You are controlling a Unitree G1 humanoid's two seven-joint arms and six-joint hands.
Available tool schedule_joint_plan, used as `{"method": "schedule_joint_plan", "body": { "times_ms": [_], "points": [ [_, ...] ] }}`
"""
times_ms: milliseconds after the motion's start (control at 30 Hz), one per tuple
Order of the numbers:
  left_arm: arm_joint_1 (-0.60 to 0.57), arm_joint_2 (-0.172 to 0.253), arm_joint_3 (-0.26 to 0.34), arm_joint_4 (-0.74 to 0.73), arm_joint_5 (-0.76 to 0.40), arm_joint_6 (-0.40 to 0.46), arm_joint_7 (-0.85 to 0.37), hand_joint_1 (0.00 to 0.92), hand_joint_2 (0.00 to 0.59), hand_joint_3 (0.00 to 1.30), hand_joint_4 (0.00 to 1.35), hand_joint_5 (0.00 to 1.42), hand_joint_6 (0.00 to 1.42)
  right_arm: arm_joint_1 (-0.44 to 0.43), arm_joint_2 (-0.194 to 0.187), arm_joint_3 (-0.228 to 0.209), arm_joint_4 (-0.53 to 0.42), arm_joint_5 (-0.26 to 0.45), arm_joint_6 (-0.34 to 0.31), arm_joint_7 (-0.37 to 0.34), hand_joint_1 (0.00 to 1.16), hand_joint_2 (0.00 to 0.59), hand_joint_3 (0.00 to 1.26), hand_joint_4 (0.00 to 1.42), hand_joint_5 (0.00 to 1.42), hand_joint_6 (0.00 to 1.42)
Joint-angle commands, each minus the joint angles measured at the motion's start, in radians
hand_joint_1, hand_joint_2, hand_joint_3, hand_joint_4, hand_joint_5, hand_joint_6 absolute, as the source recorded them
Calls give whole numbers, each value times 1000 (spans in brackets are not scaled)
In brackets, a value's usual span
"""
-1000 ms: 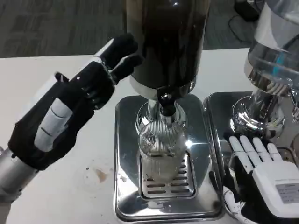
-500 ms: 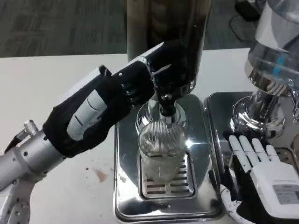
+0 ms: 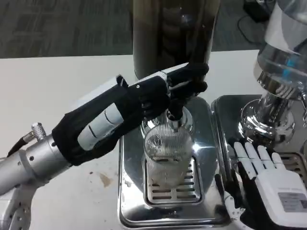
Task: Grasp the cup under the faucet to collect the drink, then remove the cup.
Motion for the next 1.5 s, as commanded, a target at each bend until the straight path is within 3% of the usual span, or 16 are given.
{"method": "schedule_joint_plan", "body": {
  "times_ms": [33, 400, 533, 600, 733, 867, 967, 1133, 1500],
  "points": [
    [-9, 48, -11, -7, 90, -71, -61, 0, 144, 144, 0, 79, 8, -3, 11, -12, 1, 24, 10, -12, 356, 573, 24, 0, 0, 0],
    [-25, 93, -10, -18, 157, -183, -79, 0, 149, 181, 0, 90, 9, -1, 27, -13, 3, 49, 16, -17, 365, 573, 30, 0, 0, 0],
    [-21, 100, -13, -20, 156, -193, -77, 0, 150, 195, 0, 92, 0, 28, 41, -51, -8, 203, -70, -31, 371, 562, 40, 0, 0, 32],
    [-17, 100, -14, -21, 155, -192, -75, 0, 150, 195, 0, 92, 0, 31, 38, -66, -14, 284, -115, -1, 384, 544, 51, 7, 2, 68],
    [-3, 98, -14, -29, 152, -186, -69, 0, 150, 196, 0, 93, 0, 19, 34, -87, -14, 396, -169, 57, 436, 434, 54, 50, 70, 160],
    [9, 91, -15, -42, 151, -177, -55, 0, 150, 196, 0, 93, 0, -21, 45, -103, -27, 530, -158, 175, 464, 308, 1, 25, 73, 193],
    [15, 91, -11, -52, 153, -171, -40, 0, 150, 196, 0, 93, 0, -51, 60, -111, -29, 601, -125, 246, 465, 267, 0, 0, 4, 163],
    [24, 91, -12, -70, 154, -155, -21, 0, 150, 196, 0, 89, 0, -98, 53, -103, -43, 593, -57, 328, 544, 184, 0, 0, 0, 7],
    [30, 93, -5, -82, 154, -137, 1, 0, 149, 202, 0, 82, 0, -183, 90, -89, 0, 624, -28, 379, 575, 171, 0, 0, 0, 0]
  ]
}}
